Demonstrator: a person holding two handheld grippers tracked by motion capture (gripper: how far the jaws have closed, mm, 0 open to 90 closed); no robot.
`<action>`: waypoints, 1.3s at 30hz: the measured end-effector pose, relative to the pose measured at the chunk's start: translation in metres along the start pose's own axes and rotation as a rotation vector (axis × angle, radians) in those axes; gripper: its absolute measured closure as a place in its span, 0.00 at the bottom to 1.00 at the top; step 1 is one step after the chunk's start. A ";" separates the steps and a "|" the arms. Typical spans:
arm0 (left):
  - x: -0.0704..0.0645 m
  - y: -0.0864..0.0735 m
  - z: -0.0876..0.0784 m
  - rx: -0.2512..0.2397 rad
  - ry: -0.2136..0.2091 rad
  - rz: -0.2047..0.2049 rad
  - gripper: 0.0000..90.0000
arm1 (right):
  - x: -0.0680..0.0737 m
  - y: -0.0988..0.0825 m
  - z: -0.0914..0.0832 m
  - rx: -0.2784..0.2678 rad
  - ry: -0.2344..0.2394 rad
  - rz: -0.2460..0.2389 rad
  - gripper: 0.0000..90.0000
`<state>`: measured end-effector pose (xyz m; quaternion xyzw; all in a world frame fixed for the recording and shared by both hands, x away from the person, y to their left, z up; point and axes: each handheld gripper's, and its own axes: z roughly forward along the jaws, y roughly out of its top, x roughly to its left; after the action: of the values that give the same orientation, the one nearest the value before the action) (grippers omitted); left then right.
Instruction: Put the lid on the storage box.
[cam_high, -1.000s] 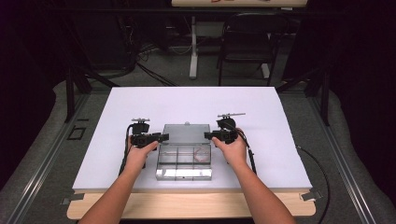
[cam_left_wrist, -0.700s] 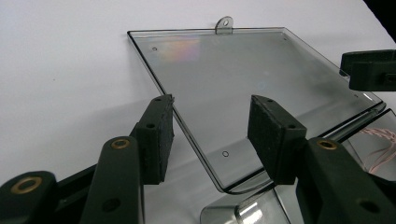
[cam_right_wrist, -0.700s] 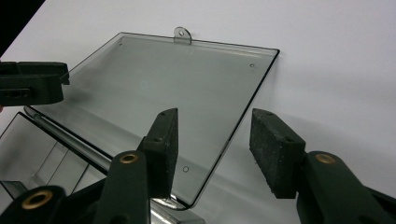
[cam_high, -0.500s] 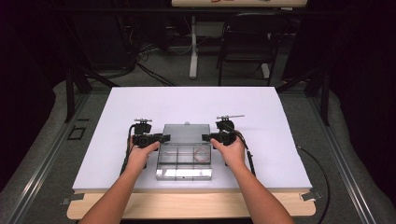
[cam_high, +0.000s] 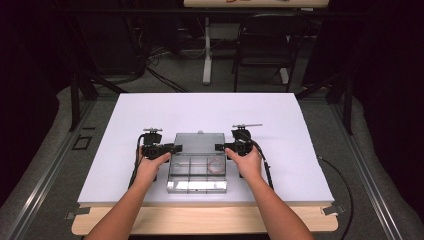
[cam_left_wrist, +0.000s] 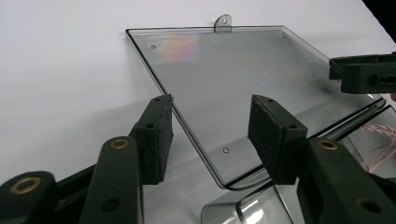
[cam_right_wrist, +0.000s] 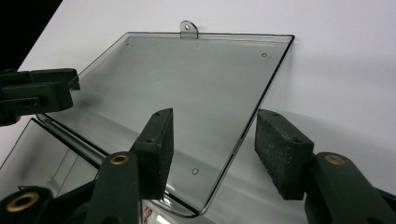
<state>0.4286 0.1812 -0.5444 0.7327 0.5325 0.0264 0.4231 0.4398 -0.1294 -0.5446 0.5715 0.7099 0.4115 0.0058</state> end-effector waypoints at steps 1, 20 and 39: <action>0.000 0.000 0.000 0.000 0.000 0.001 0.56 | -0.001 0.000 0.000 0.001 0.003 0.004 0.52; 0.000 -0.001 -0.001 -0.004 -0.001 0.008 0.56 | -0.008 0.000 0.005 0.016 0.067 0.082 0.51; -0.001 -0.001 0.000 -0.007 0.006 0.015 0.56 | -0.009 0.000 0.005 0.015 0.085 0.074 0.52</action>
<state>0.4273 0.1809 -0.5447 0.7349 0.5283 0.0337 0.4239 0.4458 -0.1340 -0.5522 0.5795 0.6910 0.4298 -0.0439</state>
